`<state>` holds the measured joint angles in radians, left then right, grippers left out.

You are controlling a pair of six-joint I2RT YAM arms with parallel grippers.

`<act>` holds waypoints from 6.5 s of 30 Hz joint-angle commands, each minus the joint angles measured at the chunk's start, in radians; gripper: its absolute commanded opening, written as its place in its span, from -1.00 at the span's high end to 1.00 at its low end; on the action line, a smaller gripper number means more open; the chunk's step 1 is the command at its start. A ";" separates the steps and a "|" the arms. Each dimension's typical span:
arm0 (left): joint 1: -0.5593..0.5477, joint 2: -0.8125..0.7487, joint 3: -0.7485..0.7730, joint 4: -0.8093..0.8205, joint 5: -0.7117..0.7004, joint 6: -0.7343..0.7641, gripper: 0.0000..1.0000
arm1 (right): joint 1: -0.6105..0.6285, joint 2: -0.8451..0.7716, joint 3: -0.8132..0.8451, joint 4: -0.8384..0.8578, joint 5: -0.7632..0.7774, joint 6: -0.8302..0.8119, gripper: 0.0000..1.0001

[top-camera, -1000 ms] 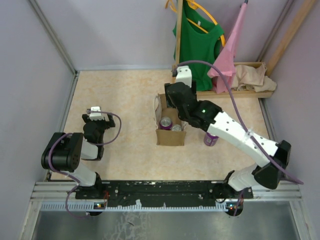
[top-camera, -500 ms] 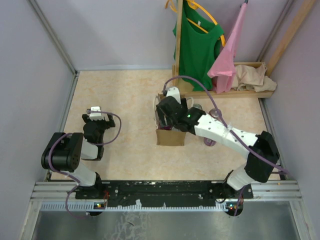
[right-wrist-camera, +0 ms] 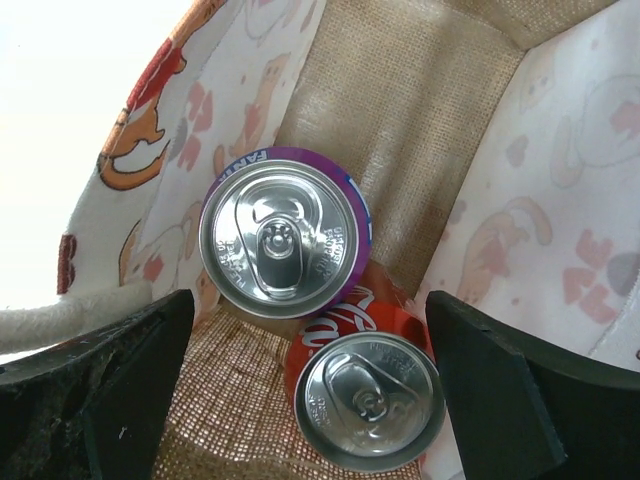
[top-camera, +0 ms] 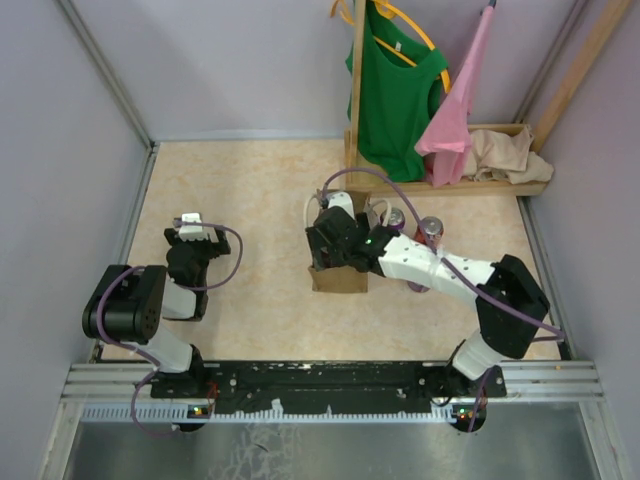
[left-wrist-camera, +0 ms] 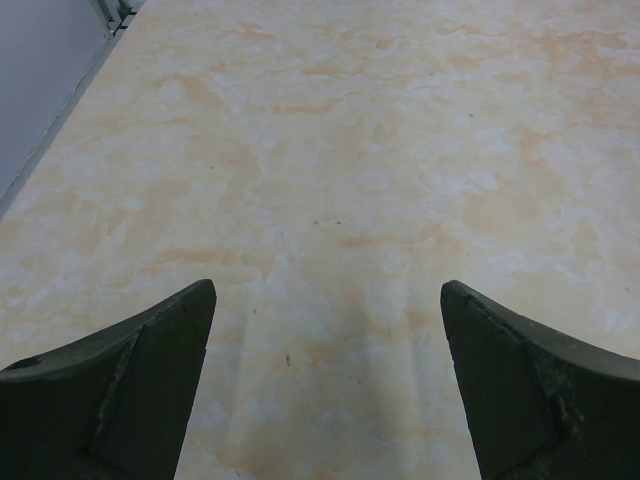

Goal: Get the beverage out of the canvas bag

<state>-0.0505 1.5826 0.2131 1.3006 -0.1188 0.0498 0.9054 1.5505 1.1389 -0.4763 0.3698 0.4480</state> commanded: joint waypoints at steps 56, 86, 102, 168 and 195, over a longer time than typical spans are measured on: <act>-0.005 0.013 0.012 0.017 0.004 0.005 -1.00 | 0.002 -0.176 0.418 -0.047 0.354 -0.261 1.00; -0.005 0.013 0.012 0.017 0.004 0.005 -1.00 | -0.131 -0.511 -0.026 -0.224 0.331 0.018 1.00; -0.005 0.013 0.012 0.017 0.004 0.005 -1.00 | -0.131 -0.383 -0.173 -0.061 0.210 0.045 1.00; -0.006 0.013 0.012 0.018 0.005 0.005 -1.00 | 0.092 -0.149 0.342 -0.138 0.213 -0.229 -0.28; -0.005 0.013 0.012 0.018 0.004 0.005 -1.00 | 0.092 -0.078 0.018 -0.096 0.005 -0.012 -0.87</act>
<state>-0.0505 1.5826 0.2131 1.3006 -0.1188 0.0498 0.9844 1.4841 1.1847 -0.5907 0.4168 0.3939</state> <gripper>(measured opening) 0.998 0.897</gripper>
